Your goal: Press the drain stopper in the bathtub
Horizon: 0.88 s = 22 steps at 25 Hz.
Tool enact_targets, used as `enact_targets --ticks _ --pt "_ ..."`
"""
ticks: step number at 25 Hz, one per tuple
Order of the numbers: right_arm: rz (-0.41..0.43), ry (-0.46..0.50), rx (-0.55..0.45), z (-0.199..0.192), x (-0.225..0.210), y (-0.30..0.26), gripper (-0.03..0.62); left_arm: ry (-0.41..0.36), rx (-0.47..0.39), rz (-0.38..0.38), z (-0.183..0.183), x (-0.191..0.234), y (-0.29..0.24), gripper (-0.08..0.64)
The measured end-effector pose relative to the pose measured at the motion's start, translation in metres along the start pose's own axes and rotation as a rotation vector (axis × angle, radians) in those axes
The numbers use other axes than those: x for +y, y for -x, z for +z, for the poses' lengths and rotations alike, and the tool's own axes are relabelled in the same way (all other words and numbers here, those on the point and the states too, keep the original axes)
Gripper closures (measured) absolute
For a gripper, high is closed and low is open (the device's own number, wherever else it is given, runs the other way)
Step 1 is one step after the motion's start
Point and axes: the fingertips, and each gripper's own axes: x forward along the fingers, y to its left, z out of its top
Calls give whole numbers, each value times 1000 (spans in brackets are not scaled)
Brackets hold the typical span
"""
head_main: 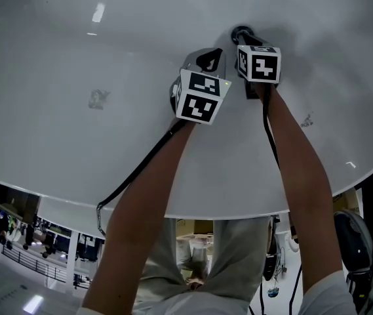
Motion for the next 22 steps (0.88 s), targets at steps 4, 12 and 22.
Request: enact_targets --ticks 4,12,22 --pt "-9 23 57 1 1 -5 586 -15 -3 -5 4 -4 8 558" --pt "25 -5 22 -7 8 12 586 -18 14 19 3 2 24 558" --pt "38 -64 -119 34 15 49 586 -37 -24 42 27 -2 45 557"
